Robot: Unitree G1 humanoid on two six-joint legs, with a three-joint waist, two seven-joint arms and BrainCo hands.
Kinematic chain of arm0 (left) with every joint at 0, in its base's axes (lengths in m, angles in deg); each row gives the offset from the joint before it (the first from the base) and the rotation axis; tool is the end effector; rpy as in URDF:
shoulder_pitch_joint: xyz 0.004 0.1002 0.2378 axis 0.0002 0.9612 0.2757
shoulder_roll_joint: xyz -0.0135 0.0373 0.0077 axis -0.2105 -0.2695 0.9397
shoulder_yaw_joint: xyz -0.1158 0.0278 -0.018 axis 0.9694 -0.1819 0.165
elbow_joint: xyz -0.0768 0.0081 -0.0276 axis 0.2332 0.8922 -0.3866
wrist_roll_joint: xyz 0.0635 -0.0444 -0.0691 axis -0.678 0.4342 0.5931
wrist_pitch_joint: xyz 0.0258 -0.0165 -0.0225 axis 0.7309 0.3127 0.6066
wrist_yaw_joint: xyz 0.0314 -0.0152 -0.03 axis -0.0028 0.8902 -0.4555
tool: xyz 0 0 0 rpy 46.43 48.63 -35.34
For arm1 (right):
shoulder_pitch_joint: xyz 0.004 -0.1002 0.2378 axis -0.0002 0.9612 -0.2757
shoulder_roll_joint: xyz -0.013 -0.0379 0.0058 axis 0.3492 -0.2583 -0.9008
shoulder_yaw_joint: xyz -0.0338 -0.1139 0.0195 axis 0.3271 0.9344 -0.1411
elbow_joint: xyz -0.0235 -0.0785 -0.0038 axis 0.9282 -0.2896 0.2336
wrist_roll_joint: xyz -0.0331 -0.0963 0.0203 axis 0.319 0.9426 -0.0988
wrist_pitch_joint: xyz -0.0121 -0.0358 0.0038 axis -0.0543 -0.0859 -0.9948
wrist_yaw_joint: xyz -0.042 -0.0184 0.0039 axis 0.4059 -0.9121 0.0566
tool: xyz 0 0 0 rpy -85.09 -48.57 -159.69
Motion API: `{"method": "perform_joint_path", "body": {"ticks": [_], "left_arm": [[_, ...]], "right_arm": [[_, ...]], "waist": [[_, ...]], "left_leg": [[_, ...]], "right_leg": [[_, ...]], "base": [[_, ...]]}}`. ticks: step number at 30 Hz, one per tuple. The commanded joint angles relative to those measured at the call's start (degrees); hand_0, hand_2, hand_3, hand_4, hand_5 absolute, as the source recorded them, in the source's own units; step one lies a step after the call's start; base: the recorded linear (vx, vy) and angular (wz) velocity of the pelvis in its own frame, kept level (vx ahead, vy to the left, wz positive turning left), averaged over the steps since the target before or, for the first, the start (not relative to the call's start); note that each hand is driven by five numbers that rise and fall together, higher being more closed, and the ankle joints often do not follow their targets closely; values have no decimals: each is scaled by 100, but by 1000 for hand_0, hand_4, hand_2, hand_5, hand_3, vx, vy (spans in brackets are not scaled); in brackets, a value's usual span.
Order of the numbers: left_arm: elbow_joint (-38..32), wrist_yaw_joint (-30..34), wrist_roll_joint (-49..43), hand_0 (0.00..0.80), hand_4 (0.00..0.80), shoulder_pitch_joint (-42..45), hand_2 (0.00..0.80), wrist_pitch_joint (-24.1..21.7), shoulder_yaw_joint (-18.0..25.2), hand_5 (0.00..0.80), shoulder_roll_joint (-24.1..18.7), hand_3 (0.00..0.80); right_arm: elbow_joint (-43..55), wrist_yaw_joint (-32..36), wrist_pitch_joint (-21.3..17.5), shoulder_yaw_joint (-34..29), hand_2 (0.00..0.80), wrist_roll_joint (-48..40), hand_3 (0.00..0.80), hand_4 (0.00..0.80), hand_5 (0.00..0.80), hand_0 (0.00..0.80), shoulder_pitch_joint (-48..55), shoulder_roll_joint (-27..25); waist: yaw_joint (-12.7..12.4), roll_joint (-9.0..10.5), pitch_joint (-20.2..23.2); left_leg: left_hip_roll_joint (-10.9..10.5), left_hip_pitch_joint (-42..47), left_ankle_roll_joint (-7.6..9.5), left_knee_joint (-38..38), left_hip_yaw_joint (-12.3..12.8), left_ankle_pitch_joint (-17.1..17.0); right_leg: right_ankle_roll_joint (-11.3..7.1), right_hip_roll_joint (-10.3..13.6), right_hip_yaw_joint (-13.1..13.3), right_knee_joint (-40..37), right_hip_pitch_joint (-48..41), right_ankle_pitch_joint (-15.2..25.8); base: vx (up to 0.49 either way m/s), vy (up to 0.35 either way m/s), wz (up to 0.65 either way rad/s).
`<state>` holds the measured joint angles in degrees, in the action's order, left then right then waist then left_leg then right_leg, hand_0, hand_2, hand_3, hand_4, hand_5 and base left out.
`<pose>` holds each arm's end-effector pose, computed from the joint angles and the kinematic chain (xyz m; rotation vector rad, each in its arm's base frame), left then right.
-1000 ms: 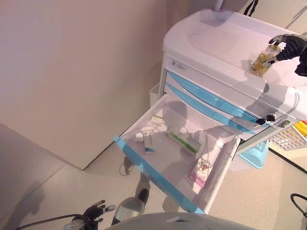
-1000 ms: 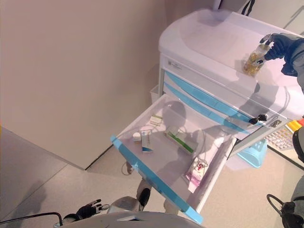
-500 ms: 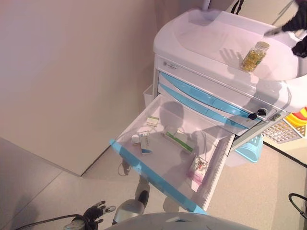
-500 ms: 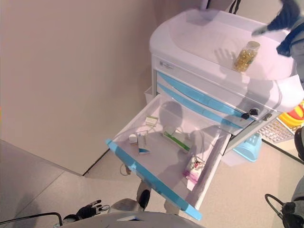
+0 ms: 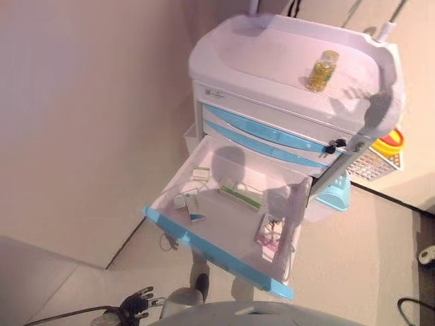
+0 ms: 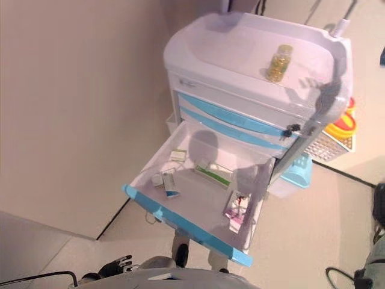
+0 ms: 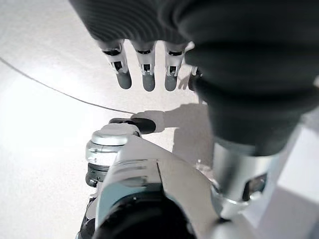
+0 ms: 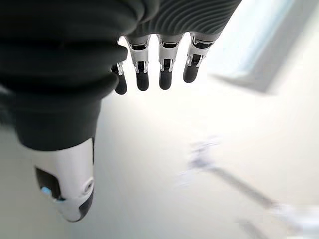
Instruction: Open the drawer and pick up the medicine
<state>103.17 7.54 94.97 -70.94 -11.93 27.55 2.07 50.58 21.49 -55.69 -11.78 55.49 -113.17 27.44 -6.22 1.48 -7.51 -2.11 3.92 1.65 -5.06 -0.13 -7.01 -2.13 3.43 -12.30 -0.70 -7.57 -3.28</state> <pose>0.0492 0.2666 -0.1229 0.0095 1.1544 -0.0961 0.2872 -0.3665 0.2507 -0.4434 -0.5029 -0.7666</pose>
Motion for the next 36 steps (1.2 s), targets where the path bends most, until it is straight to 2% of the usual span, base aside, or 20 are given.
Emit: {"method": "perform_joint_path", "body": {"ticks": [1, 3, 5, 8, 9, 11, 14, 15, 16, 18, 19, 23, 25, 26, 31, 36], "left_arm": [[65, 175, 72, 0, 0, -270, 0, -334, -144, 0, 99, 0], [63, 143, 78, 0, 0, -320, 0, -337, -109, 0, 147, 0], [106, 91, 89, 0, 0, -374, 0, -422, -13, 0, 258, 0], [90, 13, 228, 0, 0, -398, 0, -450, 22, 0, 333, 0], [67, -43, 301, 0, 0, -396, 0, -446, 78, 0, 386, 0], [25, -133, 460, 0, 0, -372, 0, -501, 232, 0, 485, 0], [2, -160, 442, 0, 0, -317, 0, -585, 426, 0, 562, 0], [3, -164, 440, 0, 0, -311, 0, -589, 443, 0, 565, 0], [56, -170, 467, 0, 0, -277, 0, -673, 520, 0, 600, 0], [100, -172, 539, 0, 0, -261, 0, -735, 627, 0, 636, 0], [142, -160, 600, 0, 0, -259, 0, -786, 673, 0, 674, 0], [255, -167, 736, 0, 0, -377, 0, -1018, 659, 0, 703, 0], [230, -163, 999, 0, 0, -551, 0, -1160, 603, 0, 666, 0], [179, -173, 1100, 0, 0, -637, 0, -1214, 585, 0, 639, 0], [-387, -405, 1347, 0, 0, -959, 0, -1483, 374, 0, 530, 0], [-1168, -830, 994, 0, 0, -1028, 0, -1739, 168, 0, 291, 0]], "right_arm": [[381, 127, -463, -369, 0, -448, 0, 0, 0, 0, 497, 341], [465, 119, -623, -630, 0, -518, 0, 0, 0, 0, 1040, 744], [423, 192, -913, -884, 0, -584, 0, 0, 0, 0, 1779, 1379], [296, 435, -804, -989, 0, -973, 0, 0, 0, 0, 2492, 1938], [212, 635, -922, -1051, 0, -1112, 0, 0, 0, 0, 2877, 2209], [-68, 1006, -1113, -899, 0, -733, 0, 0, 0, 0, 3586, 2860], [-650, 1459, -1208, -584, 0, -271, 0, 0, 0, 0, 4203, 3376], [-701, 1481, -1095, -565, 0, -344, 0, 0, 0, 0, 4244, 3406], [-1083, 1619, -1179, -457, 0, -296, 0, 0, 0, 0, 4503, 3707], [-1410, 1785, -1106, -378, 0, -103, 0, 0, 0, 0, 4706, 3912], [-1636, 1913, -1252, -238, 0, 371, 0, 0, 0, 0, 4834, 4049], [-1971, 2089, -1266, 429, 0, 1247, 0, 0, 0, 0, 4927, 4154], [-2040, 2127, -1452, 789, 0, 1673, 0, 0, 0, 0, 4802, 4082], [-2016, 2156, -1411, 942, 0, 1780, 0, 0, 0, 0, 4725, 4018], [-1671, 2097, -1463, 1475, 0, 1839, 0, 0, 0, 0, 4209, 3663], [-1487, 2100, -1377, 1512, 0, 1415, 0, 0, 0, 0, 3891, 3307]], "waist": [[68, 103, 97], [142, 103, 78], [275, 89, 30], [368, 90, -10], [427, 82, -28], [566, 68, -85], [679, 70, -142], [686, 72, -143], [736, 66, -167], [782, 48, -201], [812, 19, -244], [870, -71, -485], [873, -126, -748], [865, -148, -883], [765, -259, -1433], [644, -369, -1679]], "left_leg": [[-190, 412, -20, 77, 198, 960], [-169, 430, -12, 87, 301, 984], [-145, 442, 6, 118, 449, 1036], [-120, 435, 26, 130, 575, 1061], [-114, 434, 38, 136, 621, 1076], [-98, 420, 65, 155, 734, 1092], [-73, 387, 79, 182, 810, 1091], [-70, 384, 79, 178, 816, 1085], [-61, 365, 76, 186, 824, 1082], [-57, 320, 86, 196, 815, 1068], [-52, 257, 98, 220, 805, 1054], [-39, -125, 138, 407, 714, 998], [-22, -429, 143, 542, 670, 939], [-16, -566, 142, 617, 644, 916], [50, -1304, 84, 1010, 568, 738], [94, -1665, -28, 1272, 518, 627]], "right_leg": [[-163, -6, -60, 197, 126, 73], [-166, -11, 1, 197, 141, 84], [-178, -19, 85, 199, 172, 102], [-180, -29, 161, 211, 221, 119], [-186, -36, 204, 227, 246, 118], [-191, -48, 277, 258, 313, 135], [-187, -62, 346, 290, 378, 159], [-187, -63, 349, 291, 384, 163], [-186, -73, 380, 304, 410, 166], [-174, -83, 407, 350, 472, 152], [-167, -84, 412, 414, 547, 138], [-101, -88, 425, 695, 947, 76], [-43, -94, 402, 886, 1243, 38], [-12, -99, 386, 980, 1369, 12], [166, -134, 248, 1529, 2017, -134], [289, -127, 114, 1911, 2310, -300]], "base": [[-19, 27, -38], [-11, 20, -44], [-9, 10, -50], [-19, -2, -37], [-12, 1, -34], [-9, -4, -31], [6, -37, -34], [38, -66, -28], [40, -66, -29], [20, -65, -30], [-19, -57, -16], [-120, -48, -16], [-268, -44, -22], [-252, -55, -14], [-212, -63, 3], [-66, -31, 10]]}}
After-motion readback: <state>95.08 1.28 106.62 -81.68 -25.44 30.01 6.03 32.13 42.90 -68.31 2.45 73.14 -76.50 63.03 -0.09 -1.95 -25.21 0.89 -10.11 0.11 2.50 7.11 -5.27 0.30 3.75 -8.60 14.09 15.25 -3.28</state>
